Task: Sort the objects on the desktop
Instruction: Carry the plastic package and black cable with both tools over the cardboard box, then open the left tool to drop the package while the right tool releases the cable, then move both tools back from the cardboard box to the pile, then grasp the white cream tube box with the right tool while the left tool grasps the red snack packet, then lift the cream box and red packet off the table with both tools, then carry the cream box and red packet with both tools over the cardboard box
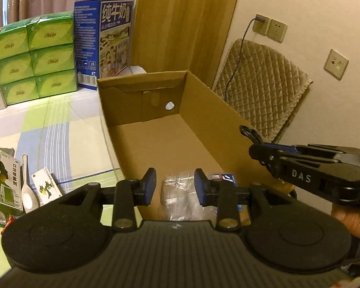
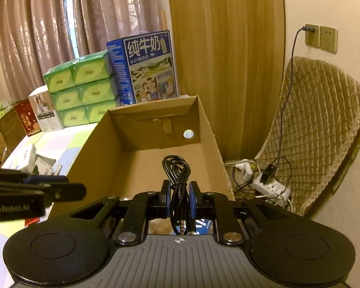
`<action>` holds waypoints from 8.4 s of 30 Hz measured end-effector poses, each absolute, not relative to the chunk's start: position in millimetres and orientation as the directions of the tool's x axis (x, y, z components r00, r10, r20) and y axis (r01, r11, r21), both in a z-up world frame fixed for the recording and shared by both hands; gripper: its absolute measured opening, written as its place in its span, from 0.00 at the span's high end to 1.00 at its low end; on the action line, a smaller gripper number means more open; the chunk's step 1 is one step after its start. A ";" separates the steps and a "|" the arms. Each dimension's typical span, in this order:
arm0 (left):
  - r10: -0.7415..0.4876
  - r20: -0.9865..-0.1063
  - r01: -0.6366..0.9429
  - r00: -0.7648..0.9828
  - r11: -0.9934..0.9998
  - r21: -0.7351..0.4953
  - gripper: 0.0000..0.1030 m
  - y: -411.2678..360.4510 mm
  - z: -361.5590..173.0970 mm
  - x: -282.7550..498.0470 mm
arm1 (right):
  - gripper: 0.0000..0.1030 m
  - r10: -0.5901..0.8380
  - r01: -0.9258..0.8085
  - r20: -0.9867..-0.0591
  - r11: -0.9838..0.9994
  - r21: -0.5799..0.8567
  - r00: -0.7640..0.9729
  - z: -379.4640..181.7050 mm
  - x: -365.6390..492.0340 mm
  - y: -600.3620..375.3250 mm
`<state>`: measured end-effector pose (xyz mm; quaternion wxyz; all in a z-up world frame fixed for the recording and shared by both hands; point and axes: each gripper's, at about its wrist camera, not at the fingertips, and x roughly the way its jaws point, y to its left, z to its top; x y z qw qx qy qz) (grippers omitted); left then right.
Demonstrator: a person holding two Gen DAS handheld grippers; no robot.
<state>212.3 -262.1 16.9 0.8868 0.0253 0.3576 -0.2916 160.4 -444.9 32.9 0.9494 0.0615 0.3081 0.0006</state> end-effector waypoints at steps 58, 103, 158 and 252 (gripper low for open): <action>-0.137 -0.677 0.154 0.723 0.987 -0.035 0.38 22.2 18.8 129.8 | 0.29 0.389 -0.357 -0.526 0.919 0.166 0.756 64.9 108.6 -240.2; -0.439 -0.706 0.627 0.555 0.779 0.008 0.27 -21.1 -95.9 272.6 | 0.65 0.221 -0.348 -0.774 0.938 0.001 0.593 -88.7 275.4 -193.9; -0.225 -0.744 0.310 0.629 0.950 -0.025 0.52 -10.3 -99.6 190.4 | 0.54 0.243 -0.320 -0.756 0.946 0.047 0.608 -94.9 177.0 -187.4; -0.364 -0.593 0.404 0.718 0.912 -0.071 0.64 -130.6 33.0 102.1 | 0.66 0.081 -0.038 -0.545 0.995 0.090 0.835 57.1 75.0 -331.4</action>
